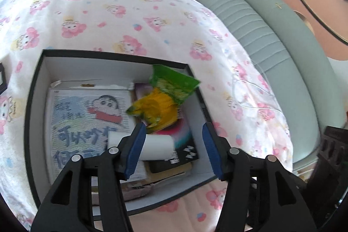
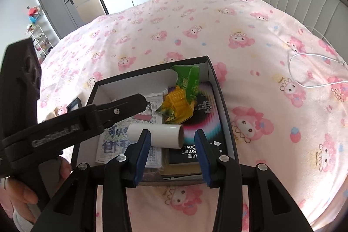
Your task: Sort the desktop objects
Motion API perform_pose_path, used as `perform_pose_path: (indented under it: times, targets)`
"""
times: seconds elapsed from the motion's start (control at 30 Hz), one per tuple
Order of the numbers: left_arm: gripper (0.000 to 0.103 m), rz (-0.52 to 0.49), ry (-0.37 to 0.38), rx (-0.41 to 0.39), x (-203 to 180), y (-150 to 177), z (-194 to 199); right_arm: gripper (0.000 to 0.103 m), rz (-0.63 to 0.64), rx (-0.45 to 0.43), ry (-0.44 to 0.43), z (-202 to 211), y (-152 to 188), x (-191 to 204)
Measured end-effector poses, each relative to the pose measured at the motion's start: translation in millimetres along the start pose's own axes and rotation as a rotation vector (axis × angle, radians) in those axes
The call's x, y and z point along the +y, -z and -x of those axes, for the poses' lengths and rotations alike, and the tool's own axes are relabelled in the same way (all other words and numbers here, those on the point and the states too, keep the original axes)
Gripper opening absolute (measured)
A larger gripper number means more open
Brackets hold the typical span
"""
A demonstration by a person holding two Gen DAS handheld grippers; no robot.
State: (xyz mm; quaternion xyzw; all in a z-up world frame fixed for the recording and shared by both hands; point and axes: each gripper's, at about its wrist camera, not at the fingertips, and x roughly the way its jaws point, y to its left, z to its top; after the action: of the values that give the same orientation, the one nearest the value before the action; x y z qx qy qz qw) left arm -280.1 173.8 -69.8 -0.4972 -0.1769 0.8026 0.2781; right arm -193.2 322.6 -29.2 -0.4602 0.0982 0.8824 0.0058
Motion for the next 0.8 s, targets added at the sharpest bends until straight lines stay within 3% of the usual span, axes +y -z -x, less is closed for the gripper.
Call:
perform_pose_path:
  times: [0.1, 0.23, 0.3, 0.43, 0.8]
  targets:
    - [0.054, 0.068, -0.101, 0.001, 22.1, 2.1, -5.5, 0.038, 0.014, 0.016, 0.01, -4.4, 4.8, -3.9]
    - [0.043, 0.096, -0.389, 0.072, 49.0, 1.7, -29.3, 0.038, 0.008, 0.052, 0.046, -22.9, 6.9, -13.5]
    - [0.043, 0.088, -0.413, 0.137, 55.9, 3.3, -43.8, 0.038, -0.004, 0.061, 0.051, -30.3, 6.2, -18.4]
    - [0.042, 0.054, -0.417, 0.201, 54.0, 7.3, -64.0, 0.038, -0.031, 0.073, 0.056, -43.3, 3.6, -29.0]
    - [0.042, 0.012, -0.276, 0.252, 16.2, 14.7, -101.2, 0.038, -0.046, 0.101, 0.052, -50.3, 12.9, -36.7]
